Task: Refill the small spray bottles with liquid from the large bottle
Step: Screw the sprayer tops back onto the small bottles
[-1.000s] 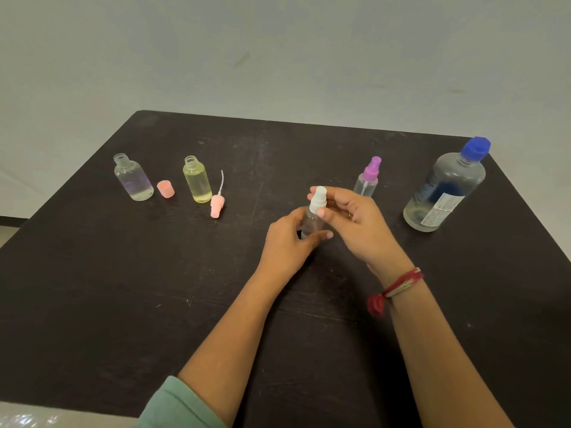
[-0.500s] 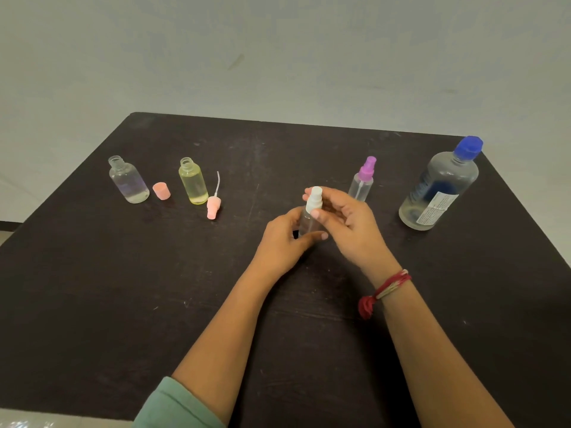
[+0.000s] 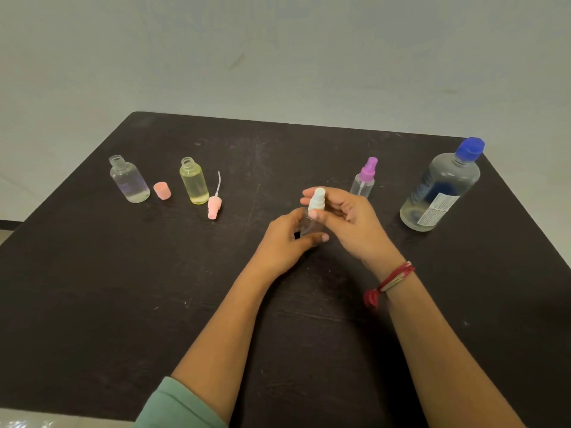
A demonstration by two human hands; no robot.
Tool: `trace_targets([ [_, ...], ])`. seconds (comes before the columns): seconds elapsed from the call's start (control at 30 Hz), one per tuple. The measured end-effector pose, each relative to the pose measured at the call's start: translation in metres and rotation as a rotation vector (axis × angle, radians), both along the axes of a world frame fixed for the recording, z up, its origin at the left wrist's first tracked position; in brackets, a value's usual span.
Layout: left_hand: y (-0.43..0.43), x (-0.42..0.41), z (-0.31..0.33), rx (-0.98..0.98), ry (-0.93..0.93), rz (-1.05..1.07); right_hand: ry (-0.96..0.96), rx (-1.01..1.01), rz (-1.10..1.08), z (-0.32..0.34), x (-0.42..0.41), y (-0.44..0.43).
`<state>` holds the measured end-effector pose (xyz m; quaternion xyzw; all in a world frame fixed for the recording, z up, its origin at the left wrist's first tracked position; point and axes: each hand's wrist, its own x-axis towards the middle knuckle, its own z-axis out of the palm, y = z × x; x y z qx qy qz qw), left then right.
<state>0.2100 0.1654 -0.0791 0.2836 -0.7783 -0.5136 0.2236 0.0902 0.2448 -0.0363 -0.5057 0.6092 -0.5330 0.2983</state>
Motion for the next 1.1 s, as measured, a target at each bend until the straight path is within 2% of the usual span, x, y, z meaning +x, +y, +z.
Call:
trace_targets([
  [0.13, 0.014, -0.005, 0.001, -0.143, -0.02, 0.15, -0.074, -0.12, -0.348, -0.01, 0.025, -0.002],
  [0.2, 0.014, -0.005, 0.0, -0.127, -0.017, 0.146, -0.008, -0.118, -0.406, -0.013, 0.029, -0.003],
  [0.27, 0.007, -0.001, 0.001, -0.056, 0.006, 0.081, 0.069, -0.047, -0.284, -0.008, 0.019, -0.002],
  [0.37, -0.004, 0.005, 0.004, 0.071, 0.038, -0.04, 0.028, 0.064, 0.029, 0.005, -0.002, 0.001],
  [0.47, -0.008, 0.006, 0.003, 0.116, 0.044, -0.093, 0.115, 0.116, 0.141, 0.005, -0.009, 0.003],
  [0.53, -0.007, 0.005, 0.003, 0.103, 0.042, -0.085, 0.173, 0.081, 0.09, -0.001, -0.004, 0.003],
  [0.7, 0.008, -0.003, 0.0, -0.098, -0.006, 0.094, 0.047, -0.127, -0.252, -0.016, 0.021, 0.001],
  [0.77, 0.009, -0.004, -0.002, -0.138, -0.002, 0.105, 0.021, -0.144, -0.302, -0.017, 0.023, 0.0],
  [0.87, 0.001, 0.0, 0.0, -0.082, -0.009, 0.005, -0.011, -0.041, -0.122, -0.01, 0.008, 0.002],
  [0.97, -0.008, 0.004, 0.003, -0.022, -0.018, -0.109, 0.065, 0.087, 0.119, -0.002, -0.005, 0.002],
  [1.03, -0.006, 0.003, 0.004, -0.014, -0.019, -0.105, 0.125, 0.063, 0.102, -0.002, -0.004, 0.0],
  [1.1, 0.0, -0.001, 0.003, -0.045, -0.002, -0.024, 0.138, 0.004, -0.048, -0.007, 0.005, -0.001],
])
